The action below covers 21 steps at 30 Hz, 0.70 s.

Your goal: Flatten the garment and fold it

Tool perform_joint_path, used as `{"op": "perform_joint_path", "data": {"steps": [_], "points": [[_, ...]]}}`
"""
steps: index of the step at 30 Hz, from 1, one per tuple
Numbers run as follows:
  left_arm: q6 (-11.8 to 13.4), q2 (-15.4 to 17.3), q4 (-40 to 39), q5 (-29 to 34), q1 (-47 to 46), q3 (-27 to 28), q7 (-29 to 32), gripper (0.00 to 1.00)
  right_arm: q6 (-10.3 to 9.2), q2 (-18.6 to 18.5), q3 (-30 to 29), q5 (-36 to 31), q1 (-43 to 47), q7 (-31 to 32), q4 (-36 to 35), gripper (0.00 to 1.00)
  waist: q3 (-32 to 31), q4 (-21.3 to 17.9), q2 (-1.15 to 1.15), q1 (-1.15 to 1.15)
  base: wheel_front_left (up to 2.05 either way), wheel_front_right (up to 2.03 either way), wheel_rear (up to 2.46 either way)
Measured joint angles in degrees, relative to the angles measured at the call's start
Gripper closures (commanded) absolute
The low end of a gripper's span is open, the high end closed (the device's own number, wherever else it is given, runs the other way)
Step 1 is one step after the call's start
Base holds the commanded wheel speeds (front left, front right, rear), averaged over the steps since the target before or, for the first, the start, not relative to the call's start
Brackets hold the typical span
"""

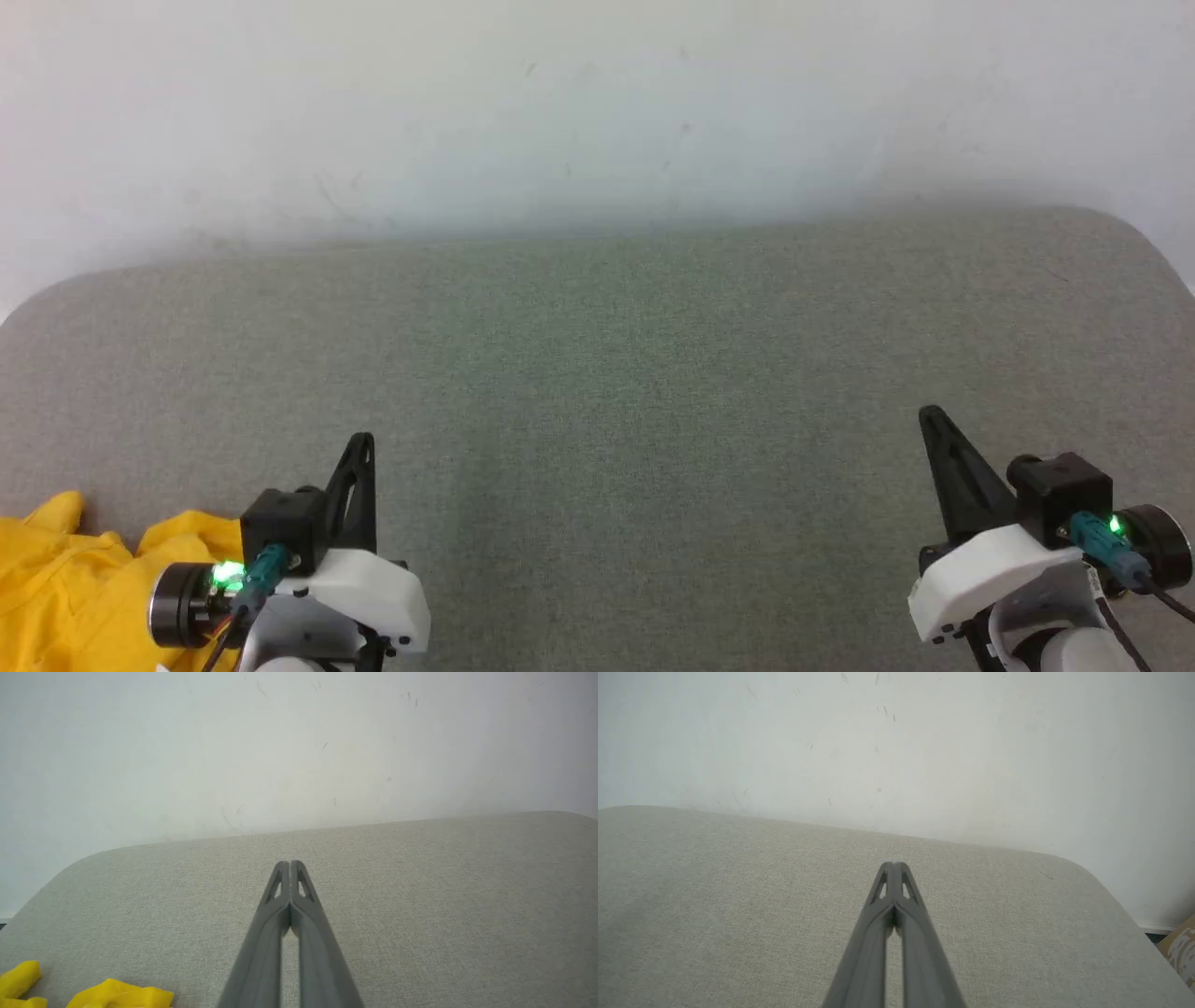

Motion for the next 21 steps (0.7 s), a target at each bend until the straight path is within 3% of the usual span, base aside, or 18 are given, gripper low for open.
{"op": "perform_joint_path", "data": {"steps": [21], "points": [[0.0,0.0,0.0,0.0,0.0,0.01,0.0,1.0,0.0,0.0,0.01,0.0,0.0,0.0,0.0,1.0,0.0,0.0,0.0,0.0,0.0,0.0,0.0]]}}
